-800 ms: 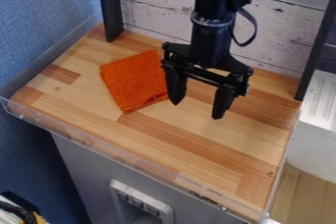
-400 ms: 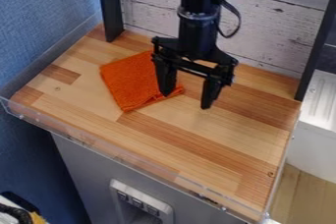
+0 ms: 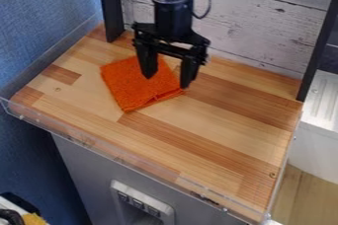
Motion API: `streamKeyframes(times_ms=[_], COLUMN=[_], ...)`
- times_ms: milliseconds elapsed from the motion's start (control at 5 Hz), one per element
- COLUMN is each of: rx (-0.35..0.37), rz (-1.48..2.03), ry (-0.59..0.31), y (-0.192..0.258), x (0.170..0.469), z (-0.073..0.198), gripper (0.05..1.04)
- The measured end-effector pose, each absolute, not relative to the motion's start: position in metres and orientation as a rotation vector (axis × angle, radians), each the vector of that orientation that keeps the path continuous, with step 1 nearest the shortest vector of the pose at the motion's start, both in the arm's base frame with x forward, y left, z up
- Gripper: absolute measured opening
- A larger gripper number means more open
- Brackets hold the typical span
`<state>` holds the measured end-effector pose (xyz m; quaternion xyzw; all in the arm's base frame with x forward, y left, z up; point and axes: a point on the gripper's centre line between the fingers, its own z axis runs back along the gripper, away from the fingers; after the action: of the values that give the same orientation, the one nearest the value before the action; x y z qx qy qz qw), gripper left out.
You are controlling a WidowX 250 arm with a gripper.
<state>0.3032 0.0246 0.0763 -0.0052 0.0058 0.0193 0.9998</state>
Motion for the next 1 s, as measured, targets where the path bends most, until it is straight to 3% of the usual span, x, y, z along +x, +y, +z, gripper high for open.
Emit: streamKeyframes(times_ms=[600,800,1000], rx=[-0.012,-0.011,-0.008], rz=[0.065,0.060,0.053], ry=[-0.020,-0.014,-0.002], y=[0.079,0.089,0.094], x=[0.327,0.330,0.333], z=[0.074,0.073,0.067], gripper=[0.999,0.945,0.662])
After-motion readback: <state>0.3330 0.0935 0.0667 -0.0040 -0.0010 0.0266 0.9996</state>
